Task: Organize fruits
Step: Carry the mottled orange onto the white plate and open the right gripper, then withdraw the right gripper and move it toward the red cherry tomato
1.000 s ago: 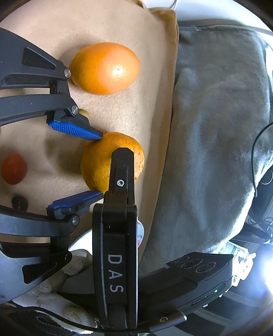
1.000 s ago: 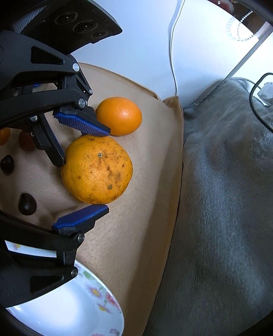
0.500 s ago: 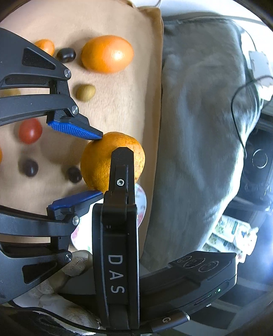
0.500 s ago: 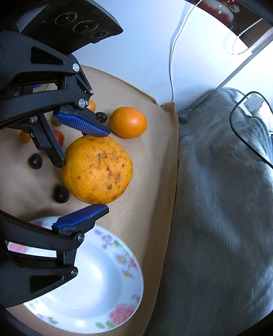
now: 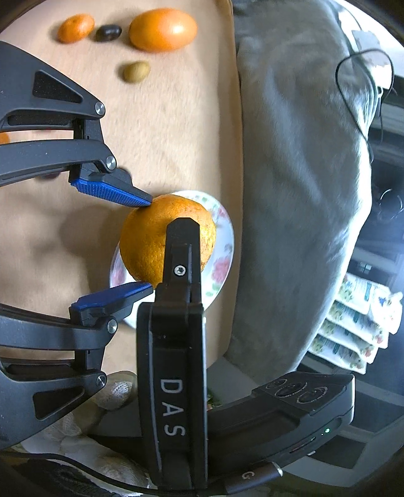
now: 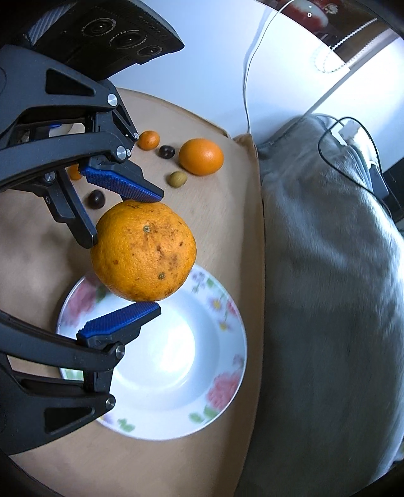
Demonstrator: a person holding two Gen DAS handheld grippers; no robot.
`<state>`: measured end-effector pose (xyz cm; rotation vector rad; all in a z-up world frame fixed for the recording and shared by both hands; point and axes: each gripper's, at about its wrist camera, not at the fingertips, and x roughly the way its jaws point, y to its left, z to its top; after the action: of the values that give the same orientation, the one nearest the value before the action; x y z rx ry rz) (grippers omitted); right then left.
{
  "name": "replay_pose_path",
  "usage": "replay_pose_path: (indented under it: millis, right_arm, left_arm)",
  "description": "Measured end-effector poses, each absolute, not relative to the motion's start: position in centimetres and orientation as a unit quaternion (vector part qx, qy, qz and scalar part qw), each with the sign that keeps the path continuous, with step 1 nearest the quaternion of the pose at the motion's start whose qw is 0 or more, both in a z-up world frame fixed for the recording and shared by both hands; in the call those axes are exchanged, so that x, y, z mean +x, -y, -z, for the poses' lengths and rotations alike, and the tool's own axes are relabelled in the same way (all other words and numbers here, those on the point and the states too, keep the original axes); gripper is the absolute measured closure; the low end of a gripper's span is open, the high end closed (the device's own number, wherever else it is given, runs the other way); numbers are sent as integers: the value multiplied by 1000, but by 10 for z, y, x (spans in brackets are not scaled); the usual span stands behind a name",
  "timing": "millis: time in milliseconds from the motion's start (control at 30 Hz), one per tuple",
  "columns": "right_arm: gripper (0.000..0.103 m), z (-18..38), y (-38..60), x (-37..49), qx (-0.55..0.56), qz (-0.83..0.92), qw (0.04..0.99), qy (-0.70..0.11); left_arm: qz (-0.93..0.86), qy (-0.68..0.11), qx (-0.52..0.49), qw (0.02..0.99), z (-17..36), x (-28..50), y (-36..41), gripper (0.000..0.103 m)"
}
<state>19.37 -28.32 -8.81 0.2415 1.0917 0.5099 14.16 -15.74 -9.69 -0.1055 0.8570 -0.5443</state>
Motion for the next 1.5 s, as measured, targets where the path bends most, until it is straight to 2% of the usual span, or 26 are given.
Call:
replay_pose_path:
  millis: [267, 667, 800, 1100, 1200, 1500]
  right_arm:
    - [34, 84, 310, 191, 133, -231, 824, -500]
    - [34, 51, 331, 175, 112, -186, 875, -433]
    - [28, 46, 338, 163, 114, -177, 886, -414]
    - [28, 39, 331, 132, 77, -165, 907, -379]
    - [28, 35, 326, 119, 66, -166, 913, -366]
    - [27, 33, 303, 91, 44, -186, 918, -348]
  left_arm:
    - [274, -433, -41, 858, 118, 163, 175, 54]
    - [274, -402, -42, 873, 105, 176, 152, 55]
    - [285, -386, -47, 876, 99, 161, 140, 54]
    - [261, -375, -51, 888, 100, 155, 104, 54]
    - [244, -372, -46, 894, 84, 112, 124, 54]
    - [198, -368, -51, 907, 77, 90, 72, 54]
